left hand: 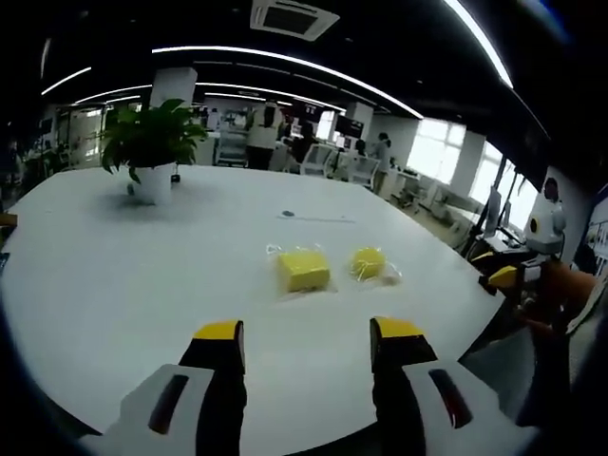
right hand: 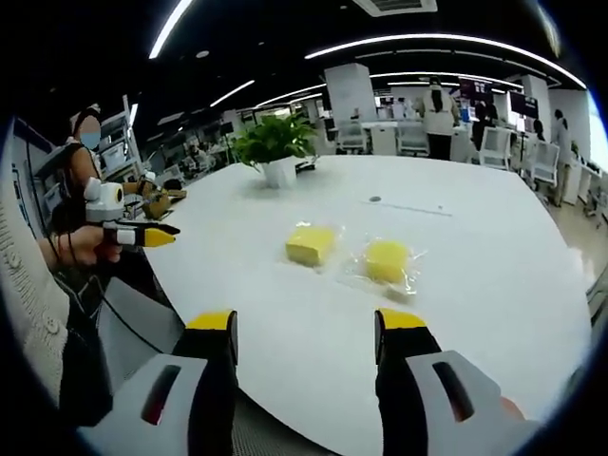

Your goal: Compare the silicone blocks by pressing each to a similar depth, holding the contact briefly, and releasing to observe deformation and rebound differences across the visible hardness samples.

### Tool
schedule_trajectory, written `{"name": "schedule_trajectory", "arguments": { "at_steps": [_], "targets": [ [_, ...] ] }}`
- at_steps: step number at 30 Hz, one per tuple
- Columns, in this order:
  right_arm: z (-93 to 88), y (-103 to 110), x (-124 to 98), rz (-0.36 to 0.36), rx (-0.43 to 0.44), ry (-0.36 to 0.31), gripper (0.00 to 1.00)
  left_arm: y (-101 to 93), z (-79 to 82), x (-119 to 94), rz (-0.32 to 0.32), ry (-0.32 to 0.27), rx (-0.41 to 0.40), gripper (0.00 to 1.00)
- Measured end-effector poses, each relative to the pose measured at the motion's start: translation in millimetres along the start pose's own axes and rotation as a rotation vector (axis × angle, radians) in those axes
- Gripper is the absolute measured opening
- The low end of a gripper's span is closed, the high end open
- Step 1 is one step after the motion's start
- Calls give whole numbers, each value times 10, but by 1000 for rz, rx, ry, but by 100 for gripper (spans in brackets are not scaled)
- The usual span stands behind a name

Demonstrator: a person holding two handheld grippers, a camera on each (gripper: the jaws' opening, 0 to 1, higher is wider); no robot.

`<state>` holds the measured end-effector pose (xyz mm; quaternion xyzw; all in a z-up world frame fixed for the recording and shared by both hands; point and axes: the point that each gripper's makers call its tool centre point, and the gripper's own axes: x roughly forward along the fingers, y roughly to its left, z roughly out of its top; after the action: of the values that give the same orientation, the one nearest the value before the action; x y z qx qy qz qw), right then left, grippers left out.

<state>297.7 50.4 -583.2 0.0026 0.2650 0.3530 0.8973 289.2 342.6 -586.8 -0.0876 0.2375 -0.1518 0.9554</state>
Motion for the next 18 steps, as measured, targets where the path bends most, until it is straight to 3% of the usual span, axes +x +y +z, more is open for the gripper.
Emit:
{"name": "schedule_trajectory", "arguments": {
  "at_steps": [9, 18],
  "targets": [
    [-117, -13, 47, -7, 30, 29, 55, 75, 28, -20, 21, -6, -32, 52],
    [-110, 1, 86, 4, 26, 33, 55, 66, 37, 3, 24, -2, -42, 52]
  ]
}}
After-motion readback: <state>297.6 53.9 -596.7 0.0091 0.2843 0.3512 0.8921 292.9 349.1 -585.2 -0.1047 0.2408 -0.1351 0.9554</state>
